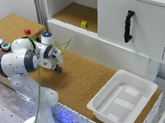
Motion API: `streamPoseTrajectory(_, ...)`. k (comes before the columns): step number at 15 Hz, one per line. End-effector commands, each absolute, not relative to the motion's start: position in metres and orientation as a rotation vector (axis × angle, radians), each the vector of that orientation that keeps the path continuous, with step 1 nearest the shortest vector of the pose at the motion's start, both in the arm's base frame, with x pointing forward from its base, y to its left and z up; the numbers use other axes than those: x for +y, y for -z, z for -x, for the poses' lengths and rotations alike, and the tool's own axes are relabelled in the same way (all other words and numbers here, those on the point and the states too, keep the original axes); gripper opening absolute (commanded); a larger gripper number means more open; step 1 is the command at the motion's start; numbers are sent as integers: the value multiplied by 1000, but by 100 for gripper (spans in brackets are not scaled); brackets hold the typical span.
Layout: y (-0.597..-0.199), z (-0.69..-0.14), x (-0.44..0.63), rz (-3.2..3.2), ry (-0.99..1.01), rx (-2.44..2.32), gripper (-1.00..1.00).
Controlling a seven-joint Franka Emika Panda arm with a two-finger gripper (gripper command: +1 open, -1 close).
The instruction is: Slide right the purple block
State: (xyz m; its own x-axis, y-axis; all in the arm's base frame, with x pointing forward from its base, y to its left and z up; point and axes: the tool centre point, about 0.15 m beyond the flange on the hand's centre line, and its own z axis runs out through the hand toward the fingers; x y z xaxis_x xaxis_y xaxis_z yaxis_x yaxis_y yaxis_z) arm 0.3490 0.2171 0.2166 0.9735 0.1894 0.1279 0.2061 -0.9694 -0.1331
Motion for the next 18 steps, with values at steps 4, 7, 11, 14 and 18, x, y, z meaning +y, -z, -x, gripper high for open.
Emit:
streamPoseTrajectory(4,-209,-369,206,2979,84,-297,-100)
streamPoseTrajectory(7,-206,-365,197,2981,81,-264,-100)
streamPoseTrajectory(11,-205,-359,181,2980,88,-209,-100)
streamPoseTrajectory(14,-207,-352,165,2980,102,-157,-100)
streamPoseTrajectory(18,-208,-345,145,2984,108,-116,-100)
